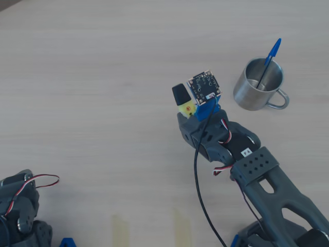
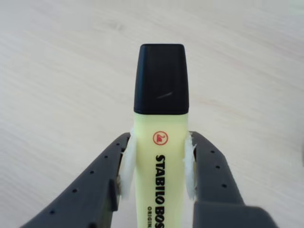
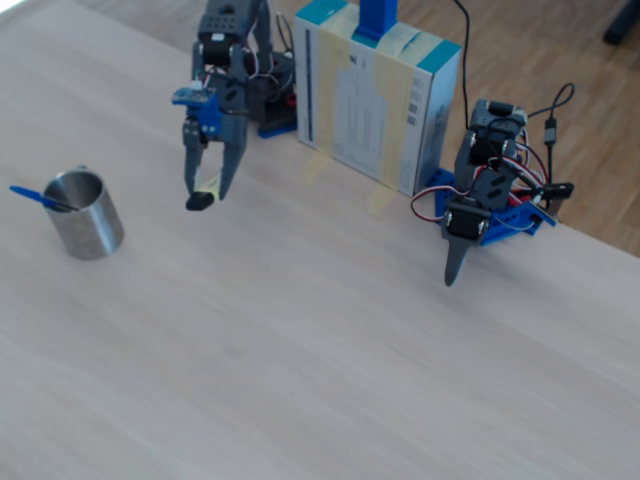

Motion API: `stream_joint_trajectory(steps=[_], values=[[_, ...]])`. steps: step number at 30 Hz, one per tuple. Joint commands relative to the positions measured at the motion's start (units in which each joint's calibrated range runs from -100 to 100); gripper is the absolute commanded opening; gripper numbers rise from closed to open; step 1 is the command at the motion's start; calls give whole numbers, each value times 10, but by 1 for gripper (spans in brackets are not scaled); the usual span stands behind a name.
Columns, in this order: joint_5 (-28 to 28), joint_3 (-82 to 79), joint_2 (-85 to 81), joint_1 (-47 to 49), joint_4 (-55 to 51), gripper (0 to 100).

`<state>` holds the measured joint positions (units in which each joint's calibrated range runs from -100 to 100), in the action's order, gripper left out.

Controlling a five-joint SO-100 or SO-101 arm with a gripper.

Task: Grab the yellow pen and put it in the silver cup.

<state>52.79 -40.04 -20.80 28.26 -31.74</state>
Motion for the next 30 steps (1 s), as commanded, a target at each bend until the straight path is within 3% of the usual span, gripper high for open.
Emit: stream_joint_trajectory(steps=[1,11,30], values=[[3,-5,-50,2,33,13],[4,-45,-121,2,138,13],[61,-128,-203,-14,296,13]])
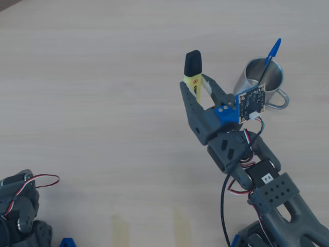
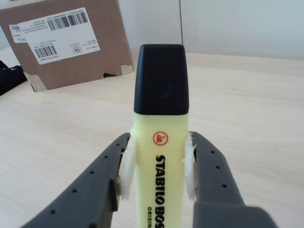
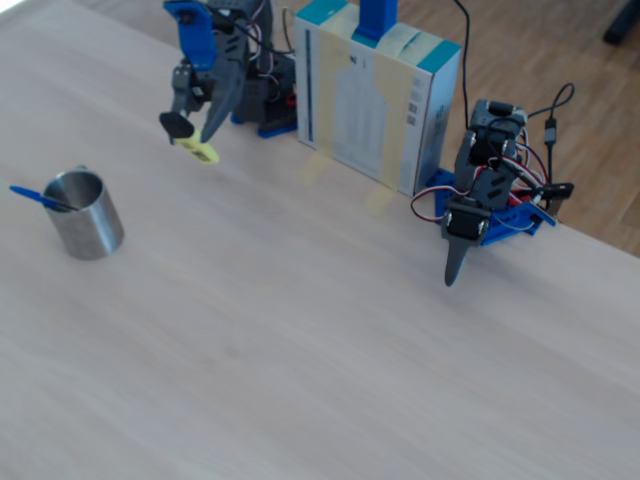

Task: Grab the yellow pen and put it in the silver cup.

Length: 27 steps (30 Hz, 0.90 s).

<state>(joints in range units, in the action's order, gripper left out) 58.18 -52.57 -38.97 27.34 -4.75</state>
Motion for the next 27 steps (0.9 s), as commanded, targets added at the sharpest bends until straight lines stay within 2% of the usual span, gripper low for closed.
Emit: stream_joint_trajectory(steps=[1,5,23,27], values=[[8,-8,-23,-5,38,13],[10,-23,-29,-19,71,13],[17,-15,-31,-97,81,13],[22,-23,-30,-113,120,13]])
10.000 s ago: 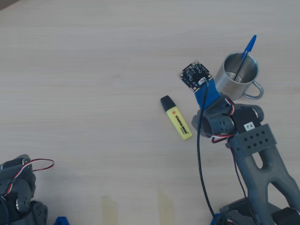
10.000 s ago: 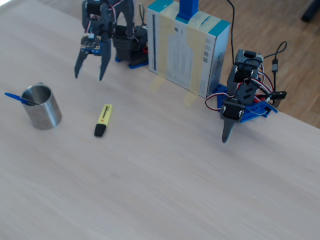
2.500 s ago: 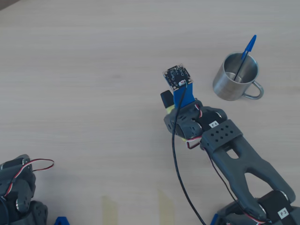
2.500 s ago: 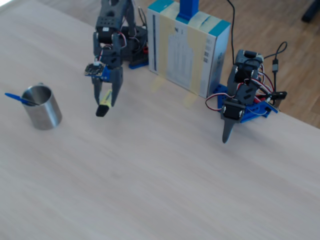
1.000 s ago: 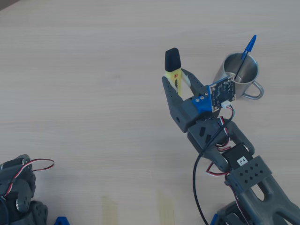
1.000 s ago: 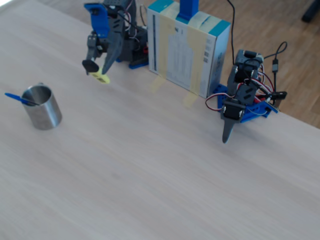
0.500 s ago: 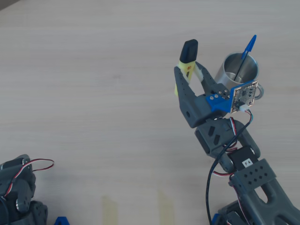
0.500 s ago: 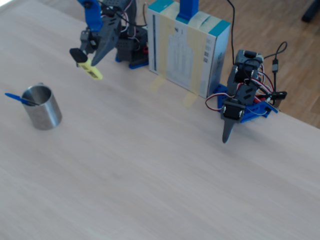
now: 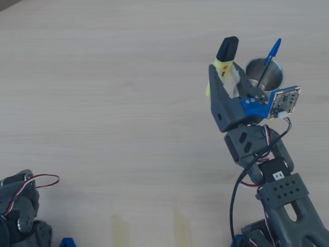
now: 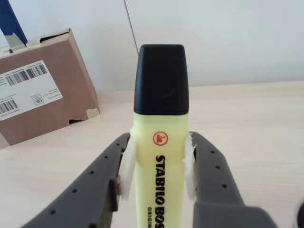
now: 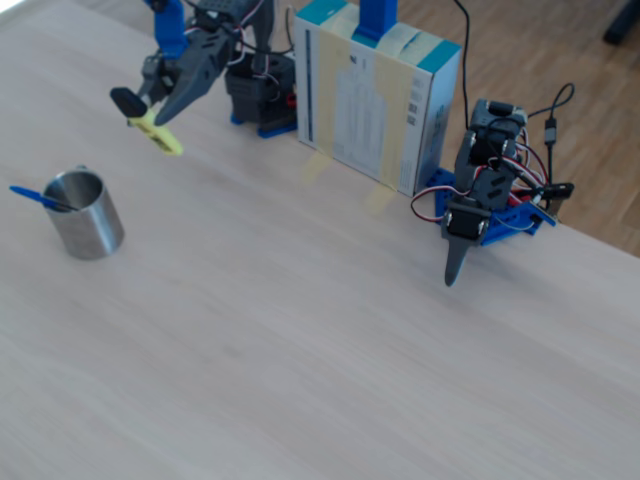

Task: Grab the yellow pen and put it in the silver cup.

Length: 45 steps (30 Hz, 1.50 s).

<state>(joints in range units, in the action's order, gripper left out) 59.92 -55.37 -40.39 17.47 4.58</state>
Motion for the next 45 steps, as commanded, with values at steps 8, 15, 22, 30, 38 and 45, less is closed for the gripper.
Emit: stream_joint_trajectory(steps=[8,15,22,30,38,45], values=[[4,10,-12,-31,58,13],[4,10,-11,-58,58,13],[5,11,-10,-80,58,13],[5,8,-9,-109,79,13],[5,6,-8,-127,81,13],[5,14,13,-138,81,13]])
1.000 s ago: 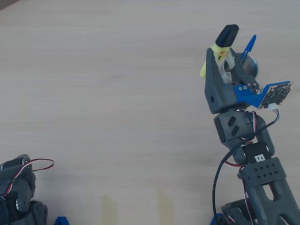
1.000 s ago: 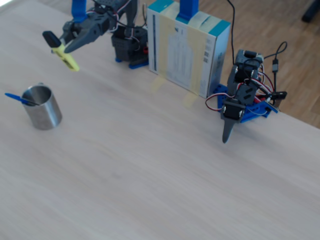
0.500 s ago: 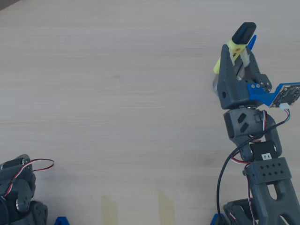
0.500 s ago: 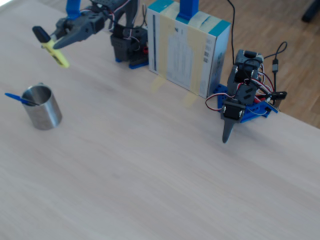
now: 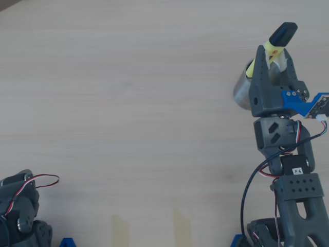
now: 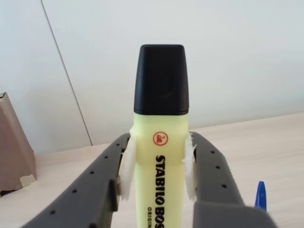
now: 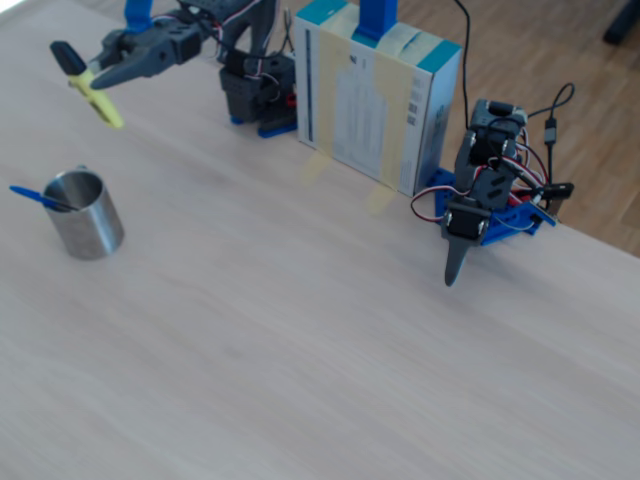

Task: Grab the yellow pen and put it in the silver cup.

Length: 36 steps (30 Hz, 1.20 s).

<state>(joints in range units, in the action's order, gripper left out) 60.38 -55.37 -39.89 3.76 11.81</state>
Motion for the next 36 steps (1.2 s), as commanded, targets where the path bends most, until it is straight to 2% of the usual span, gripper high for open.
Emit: stream_joint_trajectory(steps=[1,28,36], values=[[0,15,15,-1,9,13],[-2,116,141,-49,9,14],[-1,115,185,-63,93,13]])
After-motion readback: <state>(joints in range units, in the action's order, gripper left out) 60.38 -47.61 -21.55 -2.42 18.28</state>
